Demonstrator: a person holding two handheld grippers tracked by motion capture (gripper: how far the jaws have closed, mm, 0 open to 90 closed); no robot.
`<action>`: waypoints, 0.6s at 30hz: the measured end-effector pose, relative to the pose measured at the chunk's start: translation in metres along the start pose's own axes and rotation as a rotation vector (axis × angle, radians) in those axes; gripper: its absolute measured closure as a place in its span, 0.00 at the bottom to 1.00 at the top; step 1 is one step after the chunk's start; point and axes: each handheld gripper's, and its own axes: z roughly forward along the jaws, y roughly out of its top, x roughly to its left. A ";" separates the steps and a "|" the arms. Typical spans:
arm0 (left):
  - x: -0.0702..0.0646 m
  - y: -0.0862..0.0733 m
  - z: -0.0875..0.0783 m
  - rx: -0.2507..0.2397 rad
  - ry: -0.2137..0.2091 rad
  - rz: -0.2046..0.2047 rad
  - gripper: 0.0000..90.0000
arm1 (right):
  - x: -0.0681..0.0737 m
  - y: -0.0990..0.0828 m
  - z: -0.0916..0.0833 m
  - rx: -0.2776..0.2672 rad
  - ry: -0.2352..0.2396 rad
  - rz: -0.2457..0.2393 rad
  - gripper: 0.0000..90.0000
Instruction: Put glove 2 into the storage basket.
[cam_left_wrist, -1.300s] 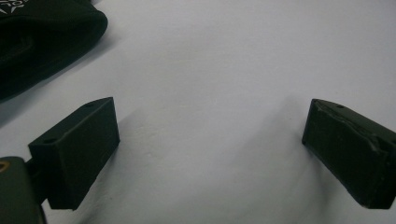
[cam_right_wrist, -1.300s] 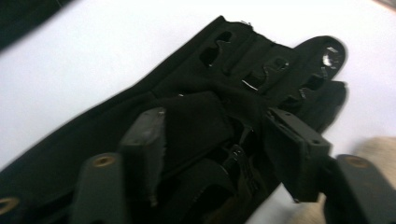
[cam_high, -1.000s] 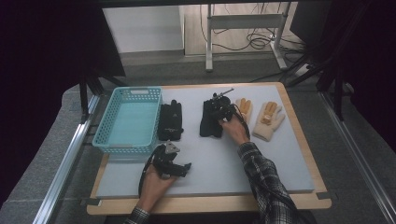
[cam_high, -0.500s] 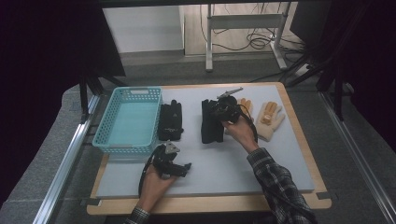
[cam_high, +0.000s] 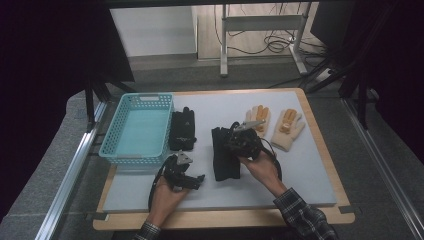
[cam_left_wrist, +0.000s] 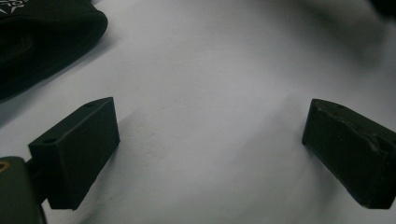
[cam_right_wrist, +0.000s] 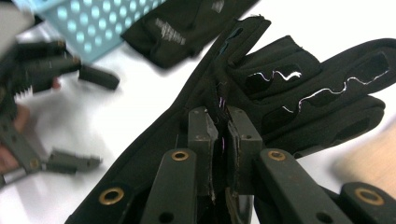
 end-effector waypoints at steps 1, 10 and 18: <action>0.000 0.000 0.000 0.001 -0.001 0.001 0.05 | 0.000 0.000 0.000 0.000 0.000 0.000 0.89; 0.000 0.000 0.000 0.004 -0.001 0.004 0.05 | -0.013 -0.012 0.005 -0.019 -0.027 -0.029 0.56; 0.001 -0.004 -0.007 0.006 0.009 -0.017 0.05 | -0.022 -0.001 0.011 -0.015 -0.034 -0.065 0.58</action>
